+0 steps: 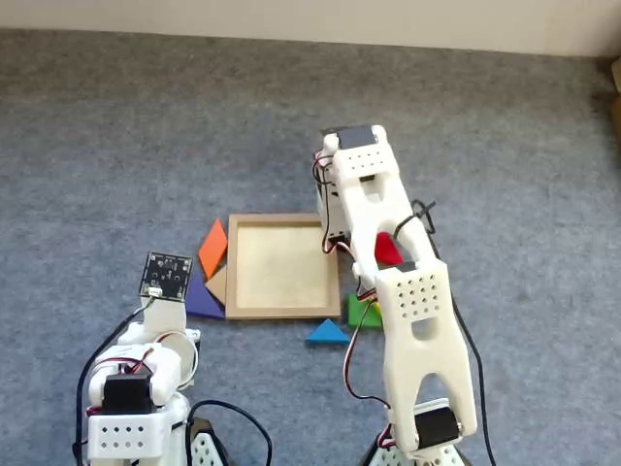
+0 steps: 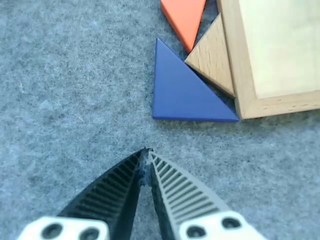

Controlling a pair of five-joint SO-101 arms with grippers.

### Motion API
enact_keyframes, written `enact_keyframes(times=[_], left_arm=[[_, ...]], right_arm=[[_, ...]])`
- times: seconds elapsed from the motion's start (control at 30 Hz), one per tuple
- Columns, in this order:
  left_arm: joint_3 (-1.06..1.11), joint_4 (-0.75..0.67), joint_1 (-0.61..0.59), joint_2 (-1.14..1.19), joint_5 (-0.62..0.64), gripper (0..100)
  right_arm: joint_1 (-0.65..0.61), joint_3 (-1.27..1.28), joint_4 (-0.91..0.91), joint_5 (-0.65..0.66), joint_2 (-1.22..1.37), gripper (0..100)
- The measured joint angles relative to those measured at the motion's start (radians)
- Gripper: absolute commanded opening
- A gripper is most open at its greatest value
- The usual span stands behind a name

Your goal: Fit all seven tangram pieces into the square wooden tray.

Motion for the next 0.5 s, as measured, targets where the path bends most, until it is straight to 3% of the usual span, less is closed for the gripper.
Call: enact_keyframes(times=[0.5], left_arm=[[0.0, 0.0, 0.0, 0.0, 0.0, 0]], right_arm=[[-0.034, 0.285, 0.0, 0.005, -0.279, 38.2]])
